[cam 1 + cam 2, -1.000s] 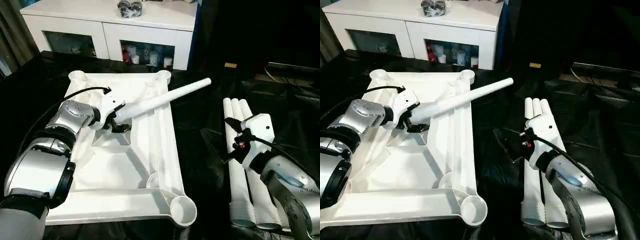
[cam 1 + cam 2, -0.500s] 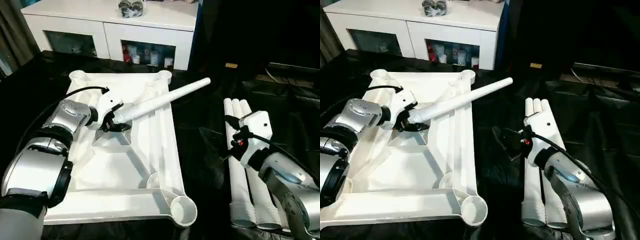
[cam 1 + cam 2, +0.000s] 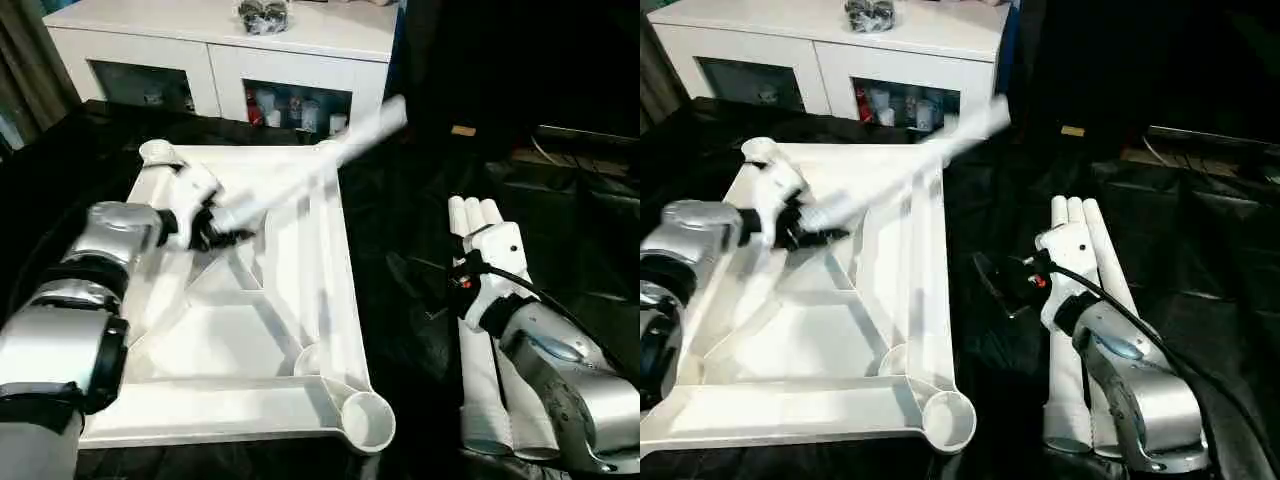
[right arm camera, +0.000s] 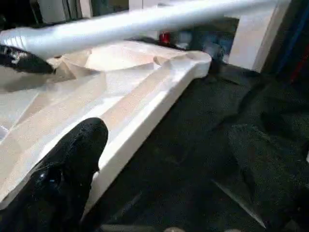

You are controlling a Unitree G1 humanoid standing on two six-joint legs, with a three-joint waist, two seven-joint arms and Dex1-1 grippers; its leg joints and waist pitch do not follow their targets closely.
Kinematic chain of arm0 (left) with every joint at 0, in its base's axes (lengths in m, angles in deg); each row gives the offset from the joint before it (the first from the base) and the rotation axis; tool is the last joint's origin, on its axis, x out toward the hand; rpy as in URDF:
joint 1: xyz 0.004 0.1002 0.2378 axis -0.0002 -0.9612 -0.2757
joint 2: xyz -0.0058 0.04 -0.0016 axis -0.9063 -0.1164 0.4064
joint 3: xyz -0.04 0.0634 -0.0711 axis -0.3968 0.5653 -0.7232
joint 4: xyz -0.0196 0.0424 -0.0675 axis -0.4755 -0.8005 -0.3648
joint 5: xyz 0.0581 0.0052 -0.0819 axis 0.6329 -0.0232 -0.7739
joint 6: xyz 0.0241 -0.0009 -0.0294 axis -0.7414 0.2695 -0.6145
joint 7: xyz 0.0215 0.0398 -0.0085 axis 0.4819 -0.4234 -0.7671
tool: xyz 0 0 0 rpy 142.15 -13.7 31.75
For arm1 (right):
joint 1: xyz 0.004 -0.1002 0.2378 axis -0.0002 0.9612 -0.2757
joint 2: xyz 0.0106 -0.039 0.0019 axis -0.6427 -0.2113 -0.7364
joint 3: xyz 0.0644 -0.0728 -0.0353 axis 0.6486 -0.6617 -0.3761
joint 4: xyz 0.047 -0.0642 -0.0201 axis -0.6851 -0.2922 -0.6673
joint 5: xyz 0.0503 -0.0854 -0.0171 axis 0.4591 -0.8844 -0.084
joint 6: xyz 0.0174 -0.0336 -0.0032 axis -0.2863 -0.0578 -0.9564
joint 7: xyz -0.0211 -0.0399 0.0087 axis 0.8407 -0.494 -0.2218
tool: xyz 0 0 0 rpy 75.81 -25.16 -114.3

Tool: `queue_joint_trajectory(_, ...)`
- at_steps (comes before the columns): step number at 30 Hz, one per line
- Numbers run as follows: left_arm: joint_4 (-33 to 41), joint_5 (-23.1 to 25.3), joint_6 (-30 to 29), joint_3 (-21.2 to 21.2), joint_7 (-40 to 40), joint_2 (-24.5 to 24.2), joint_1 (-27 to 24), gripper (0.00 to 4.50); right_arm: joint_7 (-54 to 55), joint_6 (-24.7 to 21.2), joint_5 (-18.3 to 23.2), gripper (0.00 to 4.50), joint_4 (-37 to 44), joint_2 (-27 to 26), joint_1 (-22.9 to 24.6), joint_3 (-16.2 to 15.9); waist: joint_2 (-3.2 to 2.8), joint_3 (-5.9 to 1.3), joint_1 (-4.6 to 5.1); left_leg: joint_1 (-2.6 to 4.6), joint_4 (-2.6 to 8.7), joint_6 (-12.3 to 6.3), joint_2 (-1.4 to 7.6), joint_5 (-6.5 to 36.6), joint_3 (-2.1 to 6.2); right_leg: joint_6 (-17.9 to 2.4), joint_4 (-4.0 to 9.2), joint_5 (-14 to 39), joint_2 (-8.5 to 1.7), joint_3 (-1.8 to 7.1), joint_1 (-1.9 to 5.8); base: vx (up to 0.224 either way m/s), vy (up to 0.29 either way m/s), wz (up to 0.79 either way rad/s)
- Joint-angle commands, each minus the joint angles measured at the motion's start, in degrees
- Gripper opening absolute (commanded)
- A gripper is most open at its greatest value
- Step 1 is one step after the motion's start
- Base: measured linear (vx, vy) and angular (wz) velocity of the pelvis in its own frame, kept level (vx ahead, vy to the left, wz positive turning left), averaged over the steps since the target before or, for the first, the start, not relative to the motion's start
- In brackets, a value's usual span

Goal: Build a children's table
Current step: Insert table leg to table base

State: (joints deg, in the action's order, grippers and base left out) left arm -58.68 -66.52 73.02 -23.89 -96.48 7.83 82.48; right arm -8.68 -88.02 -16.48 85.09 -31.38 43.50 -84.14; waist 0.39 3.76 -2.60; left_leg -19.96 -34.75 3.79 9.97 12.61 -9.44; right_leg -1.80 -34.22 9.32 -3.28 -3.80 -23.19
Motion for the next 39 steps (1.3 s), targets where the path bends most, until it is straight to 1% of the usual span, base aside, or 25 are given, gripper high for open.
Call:
queue_joint_trajectory(1, 2.6, -2.7, 1.4, -2.0, -1.2, -0.2, -0.6, 2.93, 0.8, 1.1, -0.1, 4.5, -0.7, -0.6, -0.4, -0.6, 0.01, -4.27, -0.39, 0.28, 4.06, -2.8, 3.14, 3.3, 0.83, -13.7, 2.92, 7.5, -5.62, 3.34, 3.66, 0.0, 0.0, 0.0)
queue_joint_trajectory(6, 8.6, -5.9, 2.2, -4.2, 0.2, 1.4, -3.7, 2.93, 2.4, 2.8, -0.7, 4.5, -1.7, -2.9, -0.7, -1.0, 0.03, -4.23, -0.99, 0.26, 4.17, -2.0, 3.23, 4.0, 0.66, -13.8, 2.79, 7.2, -5.74, 3.39, 3.56, 0.0, 0.0, 0.0)
queue_joint_trajectory(7, 13.1, -7.3, 2.2, -5.0, 1.4, 2.6, -5.9, 2.93, 3.0, 3.6, -1.2, 4.5, -2.0, -3.7, -0.6, -1.2, -0.1, -4.31, -1.15, 0.24, 4.1, -1.97, 3.03, 3.8, 0.63, -13.8, 2.76, 7.1, -5.69, 3.33, 3.67, 0.0, 0.0, 0.0)
queue_joint_trajectory(8, 24.2, -9.5, 0.2, -6.2, 6.3, 5.6, -11.1, 2.93, 4.7, 4.4, -1.5, 4.5, -2.4, -5.3, -0.5, -1.1, -0.14, -4.48, -1.32, 0.11, 4.17, -1.58, 3.82, 3.3, 0.85, -14.6, 2.16, 5.1, -6.2, 3.46, 3.79, 0.0, 0.0, 0.0)
queue_joint_trajectory(11, 35.7, -11.0, -3.9, -7.1, 11.4, 8.6, -16.2, 2.93, 6.2, 4.9, -1.8, 4.5, -2.8, -6.7, -0.4, -1.0, 0.04, -4.45, -1.52, 0.15, 3.97, -2.22, 3.45, 3.1, 0.35, -15.0, 2.32, 4.8, -5.62, 3.34, 3.41, 0.0, 0.0, 0.0)
queue_joint_trajectory(14, 48.9, -12.0, -7.6, -7.9, 18.4, 12.7, -22.3, 2.93, 8.7, 5.6, -2.4, 4.5, -3.3, -8.4, -0.2, -0.5, 0.26, -4.24, -1.48, -0.09, 4.04, -2.09, 3.34, 4.4, 0.42, -13.5, 2.72, 8.0, -5.45, 3.14, 3.43, 0.0, 0.0, 0.0)
queue_joint_trajectory(18, 55.6, -12.2, -10.5, -7.6, 21.7, 15.1, -26.4, 2.93, 10.7, 6.1, -3.0, 4.5, -4.8, -9.6, -0.7, -0.1, 0.45, -3.82, -1.27, -0.04, 4.21, -1.06, 2.98, 7.4, 0.42, -9.7, 3.86, 16.7, -5.15, 3.15, 3.1, 0.0, 0.0, 0.0)
queue_joint_trajectory(21, 63.1, -12.4, -15.0, -6.3, 24.1, 16.5, -30.7, 2.93, 11.0, 6.4, -3.5, 4.5, -5.7, -10.4, -0.9, -0.3, 0.46, -4.0, -0.91, -0.5, 4.05, -1.26, 2.95, 5.1, 0.53, -8.7, 3.62, 14.4, -4.87, 3.2, 2.86, 0.0, 0.0, 0.0)
queue_joint_trajectory(22, 63.5, -12.4, -15.3, -6.2, 24.2, 16.6, -30.8, 2.93, 11.0, 6.3, -3.5, 4.5, -5.6, -10.4, -0.9, -0.3, 0.49, -4.07, -0.83, -0.9, 3.8, -2.08, 2.69, 2.5, 0.47, -9.0, 3.58, 11.5, -4.62, 3.14, 2.68, 0.0, 0.0, 0.0)
queue_joint_trajectory(23, 64.1, -12.4, -15.7, -6.1, 24.5, 16.7, -31.1, 2.93, 11.0, 6.2, -3.3, 4.5, -5.6, -10.4, -0.9, -0.3, 0.61, -4.56, -0.8, -1.53, 2.86, -4.59, 1.9, -3.8, 0.13, -10.2, 3.23, 3.8, -3.95, 2.87, 2.14, 0.0, 0.0, 0.0)
queue_joint_trajectory(25, 65.4, -12.8, -16.8, -5.9, 25.1, 17.0, -31.6, 2.93, 11.1, 5.8, -3.0, 4.5, -5.4, -10.5, -0.9, -0.2, 0.58, -6.18, -1.01, -2.68, 0.66, -11.13, 0.44, -15.6, -0.18, -12.8, 2.07, -12.3, -3.17, 2.09, 1.13, -0.034, -0.001, 0.03)
queue_joint_trajectory(26, 66.7, -13.0, -17.9, -5.8, 25.8, 17.2, -32.0, 2.93, 11.2, 5.8, -2.9, 4.5, -5.4, -10.6, -0.9, -0.1, 0.81, -7.21, -0.9, -4.32, -0.56, -16.52, -0.49, -24.5, -0.04, -14.2, 1.21, -25.6, -2.32, 1.23, 0.32, -0.059, 0.0, 0.04)
queue_joint_trajectory(27, 67.5, -13.1, -18.6, -5.6, 26.3, 17.2, -32.4, 2.93, 11.3, 5.7, -3.0, 4.5, -5.4, -10.6, -0.8, -0.1, 0.5, -7.77, -1.08, -4.69, -1.25, -18.59, -0.73, -27.5, 0.04, -14.6, 0.91, -30.8, -1.98, 0.74, -0.35, -0.083, 0.015, 0.02)
queue_joint_trajectory(28, 68.2, -13.2, -19.2, -5.5, 26.8, 17.3, -32.7, 2.93, 11.4, 5.7, -3.0, 4.5, -5.4, -10.6, -0.7, -0.1, 0.39, -8.58, -0.91, -5.97, -2.05, -21.78, -1.07, -29.9, 0.32, -14.2, 1.04, -35.5, -1.29, -0.25, -1.0, -0.128, 0.016, 0.06)
queue_joint_trajectory(29, 68.9, -13.2, -19.8, -5.4, 27.1, 17.3, -33.0, 2.93, 11.6, 5.8, -3.0, 4.5, -5.5, -10.6, -0.7, -0.2, -0.17, -8.51, -1.11, -6.64, -2.34, -23.53, -0.42, -28.6, 0.38, -13.5, 2.41, -30.1, -0.96, -1.12, -2.61, -0.128, 0.016, 0.06)
queue_joint_trajectory(30, 69.2, -13.3, -20.1, -5.4, 27.2, 17.3, -33.1, 2.93, 11.6, 5.8, -3.0, 4.5, -5.5, -10.5, -0.7, -0.2, -0.43, -7.96, -1.35, -6.34, -4.24, -20.97, -0.14, -18.9, -1.54, -9.4, 6.55, -14.6, 0.57, -0.41, -6.1, -0.181, 0.024, -0.02)
queue_joint_trajectory(31, 69.6, -13.3, -20.3, -5.3, 27.3, 17.3, -33.3, 2.93, 11.7, 5.8, -3.0, 4.5, -5.5, -10.5, -0.6, -0.2, -1.0, -8.14, -1.37, -6.5, -4.56, -19.33, -0.24, -13.5, -1.47, -7.7, 7.69, -6.2, 0.42, -0.34, -5.95, -0.107, 0.015, -0.08)
queue_joint_trajectory(32, 70.1, -13.4, -21.0, -5.2, 27.3, 17.3, -33.6, 2.93, 11.7, 5.9, -3.0, 4.5, -5.5, -10.5, -0.6, -0.2, -1.84, -7.74, -1.47, -6.63, -3.61, -16.31, 1.19, -6.5, -0.87, -3.0, 9.36, 9.0, 0.94, -1.31, -6.08, -0.212, 0.054, -0.29)
queue_joint_trajectory(33, 70.7, -13.5, -21.6, -5.0, 27.5, 17.3, -33.9, 2.93, 11.7, 5.9, -3.1, 4.5, -5.5, -10.6, -0.5, -0.1, -2.09, -6.77, -0.79, -6.29, -2.32, -15.58, 3.65, 0.8, -0.92, 1.1, 8.95, 20.1, 2.51, -3.7, -7.53, -0.229, 0.05, -0.47)
queue_joint_trajectory(34, 71.2, -13.0, -22.1, -4.7, 27.9, 17.2, -34.1, 2.93, 11.7, 5.9, -3.2, 4.5, -5.5, -10.6, -0.5, -0.1, -2.7, -6.28, -0.88, -7.08, 0.8, -16.18, 6.93, 5.5, 0.1, 2.5, 4.71, 22.4, 2.93, -4.28, -6.52, -0.361, 0.053, -0.6)
queue_joint_trajectory(35, 71.7, -13.1, -22.3, -4.7, 28.2, 17.2, -34.2, 2.93, 11.8, 5.8, -3.2, 4.5, -5.4, -10.7, -0.4, 0.0, -2.17, -4.69, -3.22, -9.46, 8.98, -12.73, 14.86, 19.9, 0.17, 2.3, -13.81, 20.5, 1.37, -4.15, -3.74, -0.255, 0.014, -0.39)
queue_joint_trajectory(36, 71.7, -13.1, -22.3, -4.7, 28.2, 17.2, -34.2, 2.93, 11.8, 5.8, -3.2, 4.5, -5.4, -10.7, -0.4, 0.0, -2.15, -3.66, -5.57, -10.5, 10.11, -8.61, 13.61, 29.1, -2.8, 0.8, -16.44, 22.2, 1.2, -4.62, -3.84, -0.258, -0.044, -0.11)
queue_joint_trajectory(37, 72.4, -13.5, -23.5, -4.8, 28.7, 17.2, -34.4, 2.93, 12.0, 5.7, -3.1, 4.5, -5.4, -10.8, -0.4, 0.1, -1.08, -3.27, -7.74, -12.12, 10.22, -2.23, 10.48, 41.8, -5.57, 0.3, -18.07, 26.6, 0.39, -3.52, 0.23, -0.219, -0.136, 0.12)
queue_joint_trajectory(38, 72.8, -13.6, -25.0, -4.8, 29.3, 17.1, -34.4, 2.93, 12.0, 5.7, -3.0, 4.5, -5.3, -10.8, -0.5, 0.2, -0.41, -5.76, -8.75, -11.03, 2.57, 5.39, 8.51, 31.0, -8.67, 3.6, -17.46, 40.1, -1.09, 3.71, 1.51, -0.219, -0.136, 0.12)
queue_joint_trajectory(39, 73.0, -14.1, -25.8, -4.9, 29.2, 17.0, -34.3, 2.93, 12.2, 5.5, -3.0, 4.5, -5.3, -10.8, -0.5, 0.2, 2.99, -3.41, -4.85, -4.35, -17.74, 2.62, 3.52, 12.1, -0.82, 7.1, 3.25, 76.6, -10.86, 8.72, -9.45, -0.14, -0.13, 0.12)
